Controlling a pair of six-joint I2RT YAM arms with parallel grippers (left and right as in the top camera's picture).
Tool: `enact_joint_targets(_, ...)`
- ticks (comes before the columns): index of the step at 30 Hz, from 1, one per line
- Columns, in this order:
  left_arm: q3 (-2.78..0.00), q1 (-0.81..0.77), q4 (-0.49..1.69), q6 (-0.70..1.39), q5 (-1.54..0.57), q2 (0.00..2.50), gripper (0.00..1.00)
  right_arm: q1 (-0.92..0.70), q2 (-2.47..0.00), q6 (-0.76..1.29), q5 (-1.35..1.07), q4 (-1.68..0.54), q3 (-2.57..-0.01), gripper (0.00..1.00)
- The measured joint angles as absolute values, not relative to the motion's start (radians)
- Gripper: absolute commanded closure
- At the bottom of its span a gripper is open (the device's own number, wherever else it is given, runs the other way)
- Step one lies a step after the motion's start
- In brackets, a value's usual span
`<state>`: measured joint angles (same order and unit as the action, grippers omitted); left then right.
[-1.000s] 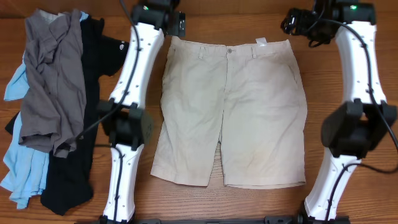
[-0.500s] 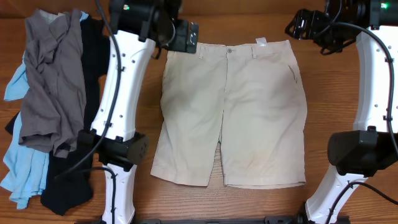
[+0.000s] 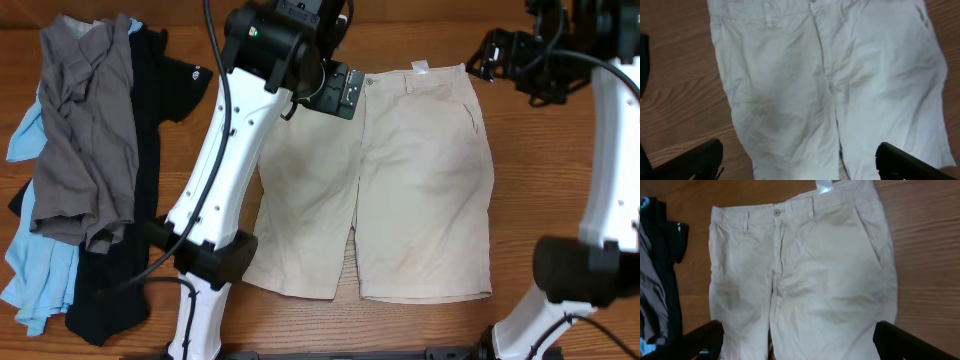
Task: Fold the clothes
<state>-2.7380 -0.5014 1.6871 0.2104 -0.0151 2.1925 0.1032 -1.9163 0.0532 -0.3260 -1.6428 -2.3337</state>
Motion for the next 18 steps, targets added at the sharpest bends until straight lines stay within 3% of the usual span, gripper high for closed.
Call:
enact_joint_targets(9,-2.737,-0.513,1.687,0.211,-0.015,1.943,0.0,0.103,-1.687,0.092,-0.284,-1.695,-2.334,0.0)
enact_joint_targets(18,-2.683,-0.527,1.687,0.211,-0.05,1.862,0.0,0.041,-1.66,0.159,-0.265,-1.695,-2.277,0.0)
